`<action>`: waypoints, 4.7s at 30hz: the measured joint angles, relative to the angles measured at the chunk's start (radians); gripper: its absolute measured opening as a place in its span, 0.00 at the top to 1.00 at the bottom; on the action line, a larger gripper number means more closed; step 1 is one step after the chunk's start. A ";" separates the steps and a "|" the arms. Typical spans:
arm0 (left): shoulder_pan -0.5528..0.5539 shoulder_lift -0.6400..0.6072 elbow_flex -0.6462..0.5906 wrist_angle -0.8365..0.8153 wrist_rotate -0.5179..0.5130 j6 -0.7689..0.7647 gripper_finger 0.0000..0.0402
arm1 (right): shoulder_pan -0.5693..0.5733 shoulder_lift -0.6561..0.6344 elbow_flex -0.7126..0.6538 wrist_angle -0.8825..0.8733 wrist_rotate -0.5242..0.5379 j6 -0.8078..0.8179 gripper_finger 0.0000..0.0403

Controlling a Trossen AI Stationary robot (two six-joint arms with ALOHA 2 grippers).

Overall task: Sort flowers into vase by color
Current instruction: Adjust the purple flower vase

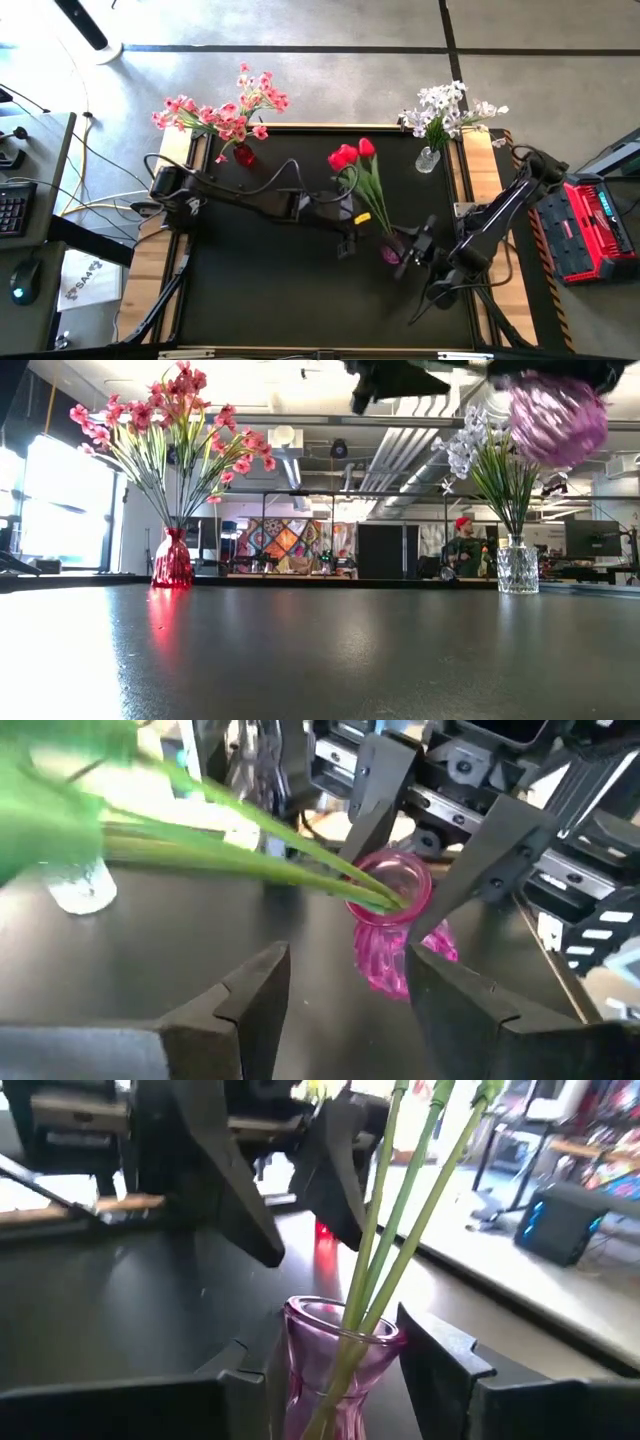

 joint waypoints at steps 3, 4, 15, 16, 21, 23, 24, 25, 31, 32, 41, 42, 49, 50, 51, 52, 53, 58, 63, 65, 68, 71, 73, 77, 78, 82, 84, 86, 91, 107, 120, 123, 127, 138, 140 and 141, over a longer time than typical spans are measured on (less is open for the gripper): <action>-0.009 -0.039 0.000 -0.004 -0.015 0.002 0.53 | 0.000 0.000 0.038 -0.003 0.073 -0.043 0.68; -0.015 -0.054 0.000 -0.002 -0.030 0.006 0.53 | 0.000 0.000 0.048 -0.010 0.096 -0.055 0.68; -0.026 -0.092 0.000 0.008 -0.068 0.071 0.53 | 0.039 -0.068 0.106 -0.018 0.231 -0.111 0.68; -0.026 -0.085 0.000 0.005 -0.052 0.064 0.53 | 0.043 -0.078 0.115 -0.017 0.237 -0.122 0.68; -0.028 -0.048 0.000 0.105 0.001 0.030 0.53 | 0.052 -0.117 0.172 -0.013 0.239 -0.239 0.68; -0.028 -0.030 0.000 0.192 0.038 0.009 0.52 | 0.051 -0.123 0.197 -0.014 0.237 -0.294 0.68; -0.028 -0.020 0.000 0.231 0.058 0.003 0.51 | 0.051 -0.124 0.210 -0.014 0.232 -0.317 0.68; -0.028 -0.009 0.000 0.270 0.071 -0.001 0.50 | 0.051 -0.124 0.225 -0.014 0.225 -0.339 0.68; -0.028 0.042 0.000 0.439 0.102 -0.002 0.39 | 0.048 -0.124 0.318 -0.014 0.186 -0.463 0.68; -0.028 0.048 0.000 0.459 0.102 -0.002 0.37 | 0.048 -0.124 0.333 -0.013 0.180 -0.479 0.68; -0.016 0.090 0.002 0.639 0.130 0.001 0.27 | -0.057 -0.124 0.384 0.118 -0.076 -0.637 0.68; -0.013 0.092 0.002 0.650 0.147 -0.002 0.27 | -0.070 -0.124 0.383 0.148 -0.106 -0.678 0.68; -0.012 0.086 0.004 0.683 0.202 -0.008 0.28 | -0.121 -0.124 0.382 0.376 -0.216 -0.953 0.68; -0.012 0.086 0.004 0.688 0.203 -0.009 0.28 | -0.124 -0.124 0.381 0.392 -0.222 -0.967 0.68; -0.013 0.086 0.004 0.693 0.204 -0.009 0.29 | -0.127 -0.124 0.382 0.402 -0.228 -0.977 0.68; -0.013 0.086 0.004 0.696 0.205 -0.010 0.29 | -0.127 -0.124 0.381 0.407 -0.230 -0.980 0.68; -0.013 0.086 0.004 0.696 0.207 -0.010 0.30 | -0.127 -0.124 0.381 0.409 -0.232 -0.982 0.68; -0.013 0.086 0.004 0.692 0.212 -0.010 0.34 | -0.127 -0.124 0.381 0.409 -0.235 -0.984 0.68; -0.013 0.087 0.004 0.688 0.212 -0.011 0.36 | -0.127 -0.123 0.381 0.407 -0.235 -0.982 0.67; -0.011 0.088 0.004 0.682 0.208 -0.011 0.37 | -0.127 -0.123 0.381 0.398 -0.234 -0.978 0.66; -0.006 0.088 0.004 0.668 0.203 -0.011 0.37 | -0.126 -0.122 0.380 0.394 -0.224 -0.978 0.59; -0.001 0.095 0.000 0.589 0.203 -0.010 0.37 | -0.107 -0.129 0.381 0.404 -0.169 -0.935 0.47; 0.001 0.103 -0.006 0.498 0.200 -0.009 0.37 | -0.090 -0.142 0.382 0.390 -0.116 -0.874 0.39; 0.005 0.094 0.000 0.393 0.159 0.001 0.37 | -0.055 -0.197 0.382 0.257 -0.075 -0.692 0.27; 0.005 0.093 0.001 0.378 0.153 0.008 0.37 | -0.049 -0.217 0.382 0.202 -0.080 -0.609 0.26; 0.006 0.094 0.001 0.292 0.092 0.076 0.37 | -0.045 -0.292 0.383 -0.174 -0.286 -0.133 0.26; 0.006 0.094 0.001 0.267 0.055 0.117 0.37 | -0.061 -0.304 0.383 -0.387 -0.448 0.101 0.28; 0.008 0.094 0.001 0.246 0.042 0.144 0.37 | -0.069 -0.292 0.383 -0.524 -0.576 0.225 0.30; 0.014 0.093 0.001 0.203 0.035 0.166 0.37 | -0.081 -0.236 0.382 -0.547 -0.640 0.130 0.33; 0.015 0.091 0.001 0.129 0.020 0.184 0.37 | -0.360 -0.147 0.382 -0.454 -0.898 -0.132 0.36; 0.015 0.090 0.002 0.086 0.016 0.119 0.37 | -0.465 -0.147 0.382 -0.460 -1.049 -0.218 0.66; 0.015 0.089 0.003 0.074 0.014 0.114 0.37 | -0.469 -0.147 0.381 -0.465 -1.061 -0.241 0.62; 0.013 0.090 0.003 0.056 0.019 0.114 0.37 | -0.472 -0.148 0.381 -0.464 -1.053 -0.260 0.48; 0.012 0.090 0.002 0.048 0.018 0.104 0.37 | -0.501 -0.132 0.381 -0.449 -1.084 -0.311 0.41; 0.012 0.090 0.002 0.048 0.018 0.105 0.37 | -0.505 -0.121 0.381 -0.448 -1.107 -0.313 0.45; 0.012 0.090 0.002 0.047 0.018 0.104 0.37 | -0.509 -0.117 0.381 -0.448 -1.114 -0.313 0.47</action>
